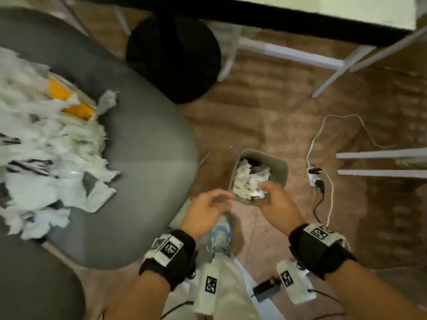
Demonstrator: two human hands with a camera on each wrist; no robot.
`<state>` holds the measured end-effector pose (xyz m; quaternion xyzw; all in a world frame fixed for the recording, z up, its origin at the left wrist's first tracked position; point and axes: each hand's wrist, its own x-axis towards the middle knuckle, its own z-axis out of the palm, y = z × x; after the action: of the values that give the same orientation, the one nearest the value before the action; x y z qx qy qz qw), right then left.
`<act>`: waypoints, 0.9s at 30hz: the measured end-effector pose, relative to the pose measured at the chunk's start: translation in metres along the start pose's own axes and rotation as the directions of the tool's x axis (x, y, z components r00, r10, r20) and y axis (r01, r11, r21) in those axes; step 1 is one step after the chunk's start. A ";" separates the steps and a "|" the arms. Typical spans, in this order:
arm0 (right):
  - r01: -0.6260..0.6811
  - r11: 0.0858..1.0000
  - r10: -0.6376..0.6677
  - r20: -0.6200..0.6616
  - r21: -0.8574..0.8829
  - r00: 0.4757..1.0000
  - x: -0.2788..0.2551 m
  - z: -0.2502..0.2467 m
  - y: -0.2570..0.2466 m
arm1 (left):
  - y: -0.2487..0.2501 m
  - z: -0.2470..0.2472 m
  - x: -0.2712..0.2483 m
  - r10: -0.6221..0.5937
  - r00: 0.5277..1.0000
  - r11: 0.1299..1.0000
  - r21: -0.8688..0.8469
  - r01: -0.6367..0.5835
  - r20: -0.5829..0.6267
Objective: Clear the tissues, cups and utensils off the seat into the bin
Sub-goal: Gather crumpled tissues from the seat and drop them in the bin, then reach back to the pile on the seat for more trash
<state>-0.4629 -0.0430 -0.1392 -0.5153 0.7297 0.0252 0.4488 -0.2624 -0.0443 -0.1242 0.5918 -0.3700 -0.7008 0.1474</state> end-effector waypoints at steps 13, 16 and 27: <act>0.614 0.728 -0.591 0.175 -0.304 0.787 0.009 0.059 -0.282 | -0.023 -0.229 -0.101 0.114 0.422 0.983 0.164 0.083 -0.899; 0.623 0.718 -0.613 0.144 -0.310 0.777 0.021 0.080 -0.324 | -0.042 -0.262 -0.107 0.050 0.252 0.988 0.085 0.132 -0.967; 0.473 0.821 -0.503 -0.013 -0.320 0.864 0.089 0.122 -0.404 | -0.073 -0.295 -0.084 -0.219 0.372 0.955 -0.121 0.271 -0.902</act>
<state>-0.0794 -0.2362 -0.1008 -0.7487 0.5813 -0.0028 0.3187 0.0530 -0.0416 -0.1219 0.9269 -0.1558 -0.2736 0.2044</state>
